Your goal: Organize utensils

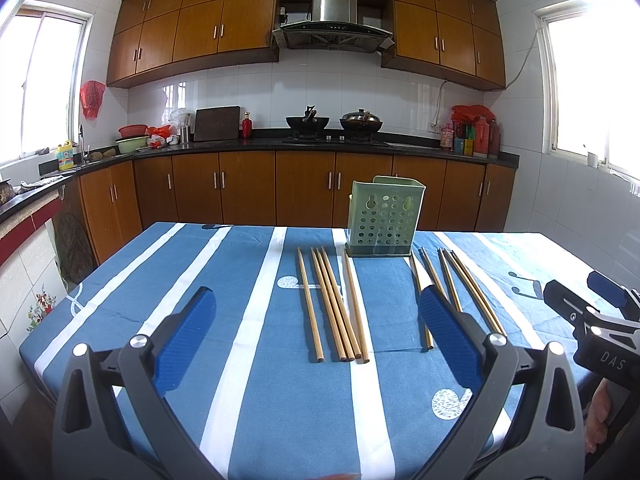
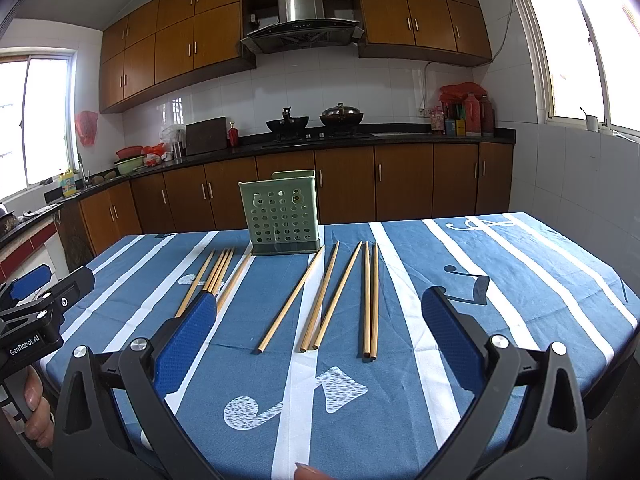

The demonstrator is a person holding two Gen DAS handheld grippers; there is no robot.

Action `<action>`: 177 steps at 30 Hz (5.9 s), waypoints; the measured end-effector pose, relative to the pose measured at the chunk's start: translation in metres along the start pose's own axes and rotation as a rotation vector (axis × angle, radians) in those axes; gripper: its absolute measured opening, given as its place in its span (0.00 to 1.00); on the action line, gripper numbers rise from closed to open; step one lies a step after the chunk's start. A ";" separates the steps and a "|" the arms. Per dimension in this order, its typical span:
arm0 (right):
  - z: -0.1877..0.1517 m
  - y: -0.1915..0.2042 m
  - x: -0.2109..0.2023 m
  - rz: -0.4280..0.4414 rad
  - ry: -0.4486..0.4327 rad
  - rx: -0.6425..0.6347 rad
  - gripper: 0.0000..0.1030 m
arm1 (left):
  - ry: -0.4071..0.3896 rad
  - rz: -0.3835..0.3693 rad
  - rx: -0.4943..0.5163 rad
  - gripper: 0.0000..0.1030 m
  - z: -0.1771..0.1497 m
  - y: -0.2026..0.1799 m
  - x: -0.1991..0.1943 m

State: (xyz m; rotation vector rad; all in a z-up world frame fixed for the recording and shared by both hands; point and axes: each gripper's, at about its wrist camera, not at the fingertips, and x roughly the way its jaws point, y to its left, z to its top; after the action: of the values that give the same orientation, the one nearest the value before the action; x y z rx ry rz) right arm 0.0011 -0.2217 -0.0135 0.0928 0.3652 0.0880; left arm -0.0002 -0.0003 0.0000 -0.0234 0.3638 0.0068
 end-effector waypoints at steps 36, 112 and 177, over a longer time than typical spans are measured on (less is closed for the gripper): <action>0.000 0.000 0.000 0.001 0.000 0.002 0.98 | 0.000 0.000 0.000 0.96 0.000 0.000 0.000; -0.005 -0.088 0.198 -0.183 0.528 0.122 0.07 | 0.615 0.045 0.021 0.21 -0.011 0.027 0.224; 0.044 -0.088 0.146 -0.118 0.343 0.137 0.07 | 0.427 0.158 0.034 0.08 0.048 0.052 0.192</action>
State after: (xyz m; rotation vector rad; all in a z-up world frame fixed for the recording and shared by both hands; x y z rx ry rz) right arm 0.1593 -0.2974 -0.0331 0.1928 0.7182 -0.0392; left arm 0.1956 0.0535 -0.0244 0.0388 0.7921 0.1533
